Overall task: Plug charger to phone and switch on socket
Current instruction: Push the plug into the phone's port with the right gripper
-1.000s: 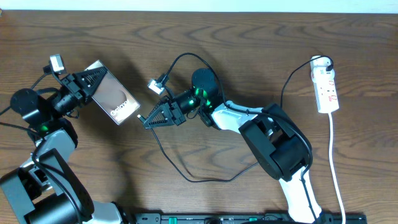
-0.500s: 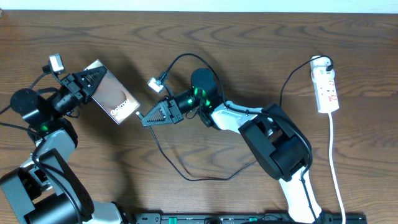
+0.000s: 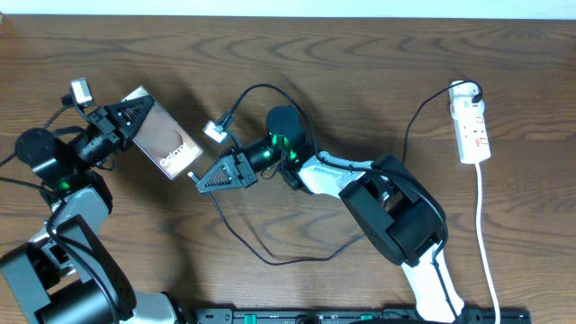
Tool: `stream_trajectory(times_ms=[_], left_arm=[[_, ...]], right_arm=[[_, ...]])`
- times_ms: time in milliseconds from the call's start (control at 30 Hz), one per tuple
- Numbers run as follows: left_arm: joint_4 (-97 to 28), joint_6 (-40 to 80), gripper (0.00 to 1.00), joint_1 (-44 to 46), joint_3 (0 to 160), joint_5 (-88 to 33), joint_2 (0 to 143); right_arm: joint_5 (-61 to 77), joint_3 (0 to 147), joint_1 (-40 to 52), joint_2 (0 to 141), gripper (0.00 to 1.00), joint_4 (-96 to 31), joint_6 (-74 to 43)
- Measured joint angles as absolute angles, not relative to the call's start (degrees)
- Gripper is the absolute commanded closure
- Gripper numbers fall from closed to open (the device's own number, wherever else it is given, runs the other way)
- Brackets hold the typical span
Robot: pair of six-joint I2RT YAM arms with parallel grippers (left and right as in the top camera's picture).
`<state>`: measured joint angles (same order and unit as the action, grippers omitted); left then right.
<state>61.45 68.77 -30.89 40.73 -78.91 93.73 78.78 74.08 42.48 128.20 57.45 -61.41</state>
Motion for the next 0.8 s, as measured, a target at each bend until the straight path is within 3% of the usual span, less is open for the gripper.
stream_trajectory(times_ms=[800], left_arm=[[61.47,70.48,0.93,-30.89,40.73,-80.88,93.73]], right_arm=[[77.80,74.08,42.46,128.20,0.99,57.17,-61.23]])
